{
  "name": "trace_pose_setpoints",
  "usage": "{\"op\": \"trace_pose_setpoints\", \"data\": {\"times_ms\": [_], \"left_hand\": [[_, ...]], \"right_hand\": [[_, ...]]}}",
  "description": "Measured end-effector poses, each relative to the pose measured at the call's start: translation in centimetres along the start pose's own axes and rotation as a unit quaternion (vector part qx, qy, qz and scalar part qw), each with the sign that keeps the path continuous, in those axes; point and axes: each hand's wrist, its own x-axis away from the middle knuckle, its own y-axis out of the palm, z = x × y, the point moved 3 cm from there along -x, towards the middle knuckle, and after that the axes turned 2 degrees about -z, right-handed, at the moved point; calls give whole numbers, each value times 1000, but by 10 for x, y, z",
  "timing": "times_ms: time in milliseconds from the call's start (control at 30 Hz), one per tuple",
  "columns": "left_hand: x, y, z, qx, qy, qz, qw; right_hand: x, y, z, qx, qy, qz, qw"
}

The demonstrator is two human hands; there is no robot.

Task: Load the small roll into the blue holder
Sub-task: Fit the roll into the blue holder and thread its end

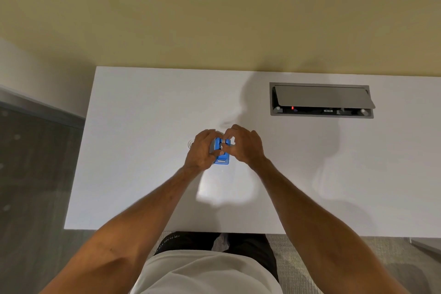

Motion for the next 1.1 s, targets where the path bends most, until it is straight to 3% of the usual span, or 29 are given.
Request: {"op": "trace_pose_setpoints", "data": {"times_ms": [400, 667, 1100], "left_hand": [[-4, -1, 1, -14, -24, -16, 999], [-3, 1, 0, -30, 22, -26, 999], [-3, 2, 2, -18, 29, -14, 999]], "right_hand": [[0, -4, 1, 5, 3, 22, 1000], [4, 5, 3, -7, -4, 15, 1000], [-2, 0, 6, 3, 3, 35, 999]]}}
